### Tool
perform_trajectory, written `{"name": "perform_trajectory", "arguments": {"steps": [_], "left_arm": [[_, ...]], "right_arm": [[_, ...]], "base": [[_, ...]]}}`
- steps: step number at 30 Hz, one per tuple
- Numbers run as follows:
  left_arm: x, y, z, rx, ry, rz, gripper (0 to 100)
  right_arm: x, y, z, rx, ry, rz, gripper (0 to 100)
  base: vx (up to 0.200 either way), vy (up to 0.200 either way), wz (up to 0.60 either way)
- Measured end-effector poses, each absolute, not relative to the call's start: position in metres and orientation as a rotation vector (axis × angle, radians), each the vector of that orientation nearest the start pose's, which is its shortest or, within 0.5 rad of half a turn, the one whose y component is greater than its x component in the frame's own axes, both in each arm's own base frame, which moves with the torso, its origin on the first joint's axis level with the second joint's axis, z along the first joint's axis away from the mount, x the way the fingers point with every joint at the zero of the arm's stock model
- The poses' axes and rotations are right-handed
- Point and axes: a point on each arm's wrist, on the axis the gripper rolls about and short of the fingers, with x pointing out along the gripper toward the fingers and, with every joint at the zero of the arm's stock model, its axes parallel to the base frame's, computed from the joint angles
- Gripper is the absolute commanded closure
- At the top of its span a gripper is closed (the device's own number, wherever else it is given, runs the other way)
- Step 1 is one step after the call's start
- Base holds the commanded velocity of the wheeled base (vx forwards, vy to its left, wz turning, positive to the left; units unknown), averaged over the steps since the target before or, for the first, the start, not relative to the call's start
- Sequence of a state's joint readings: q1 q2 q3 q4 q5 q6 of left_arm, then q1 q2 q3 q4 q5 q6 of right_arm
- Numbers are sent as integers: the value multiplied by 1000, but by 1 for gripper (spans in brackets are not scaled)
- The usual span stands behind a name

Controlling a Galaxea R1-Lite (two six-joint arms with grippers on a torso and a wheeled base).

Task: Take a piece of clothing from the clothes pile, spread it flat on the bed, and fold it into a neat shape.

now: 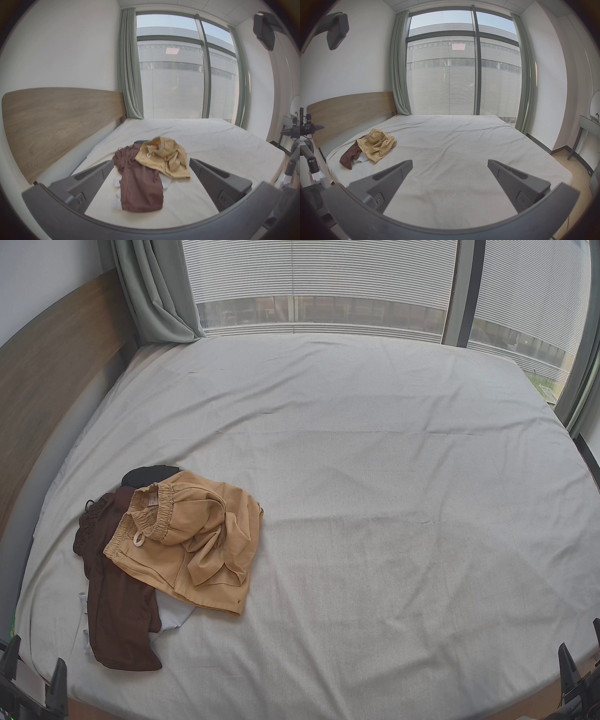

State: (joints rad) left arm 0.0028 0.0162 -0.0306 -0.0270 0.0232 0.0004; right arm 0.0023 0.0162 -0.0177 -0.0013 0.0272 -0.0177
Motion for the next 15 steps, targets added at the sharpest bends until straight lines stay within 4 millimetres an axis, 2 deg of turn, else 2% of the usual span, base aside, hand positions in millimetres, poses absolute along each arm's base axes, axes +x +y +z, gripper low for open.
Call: {"name": "perform_trajectory", "arguments": {"steps": [7, 15], "left_arm": [[-33, 0, 115, 3, -130, -5, 0], [-26, -1, 104, 6, -53, -26, 0]], "right_arm": [[-23, 1, 81, -18, -3, 30, 0], [-23, 1, 81, -18, -3, 28, 0]], "base": [[0, 0, 0], [0, 0, 0]]}}
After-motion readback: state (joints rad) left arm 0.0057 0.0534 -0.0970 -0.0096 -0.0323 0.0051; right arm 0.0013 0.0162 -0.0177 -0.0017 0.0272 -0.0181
